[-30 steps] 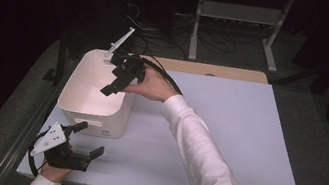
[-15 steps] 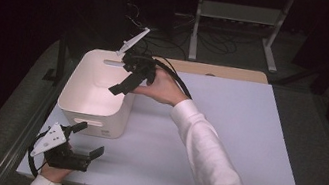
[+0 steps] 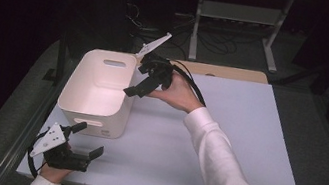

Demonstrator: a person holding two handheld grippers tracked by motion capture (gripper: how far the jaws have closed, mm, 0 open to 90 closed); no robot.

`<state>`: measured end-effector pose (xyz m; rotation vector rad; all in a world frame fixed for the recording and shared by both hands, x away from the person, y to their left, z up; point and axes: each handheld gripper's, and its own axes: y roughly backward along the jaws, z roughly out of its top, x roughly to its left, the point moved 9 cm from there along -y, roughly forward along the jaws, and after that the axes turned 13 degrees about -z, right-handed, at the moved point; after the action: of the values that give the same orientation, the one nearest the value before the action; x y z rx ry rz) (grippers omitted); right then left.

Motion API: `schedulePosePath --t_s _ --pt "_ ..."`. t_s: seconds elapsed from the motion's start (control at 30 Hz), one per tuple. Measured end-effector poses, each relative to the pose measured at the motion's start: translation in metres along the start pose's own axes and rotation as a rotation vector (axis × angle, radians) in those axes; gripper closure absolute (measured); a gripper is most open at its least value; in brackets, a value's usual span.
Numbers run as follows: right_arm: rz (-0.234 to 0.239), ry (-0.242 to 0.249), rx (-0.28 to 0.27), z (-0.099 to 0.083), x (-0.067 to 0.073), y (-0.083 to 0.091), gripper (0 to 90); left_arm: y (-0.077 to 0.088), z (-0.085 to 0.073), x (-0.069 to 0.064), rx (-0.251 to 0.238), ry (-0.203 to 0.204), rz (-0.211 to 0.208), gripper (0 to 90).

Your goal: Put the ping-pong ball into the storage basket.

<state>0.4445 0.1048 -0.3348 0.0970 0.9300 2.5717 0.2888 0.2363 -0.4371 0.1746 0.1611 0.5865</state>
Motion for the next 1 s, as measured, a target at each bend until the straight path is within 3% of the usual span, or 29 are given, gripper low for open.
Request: schedulePosePath --t_s 1.0 --pt "-0.053 -0.075 -0.045 -0.050 -0.015 0.034 0.0 -0.003 0.001 0.001 0.003 -0.001 -0.004 0.0"
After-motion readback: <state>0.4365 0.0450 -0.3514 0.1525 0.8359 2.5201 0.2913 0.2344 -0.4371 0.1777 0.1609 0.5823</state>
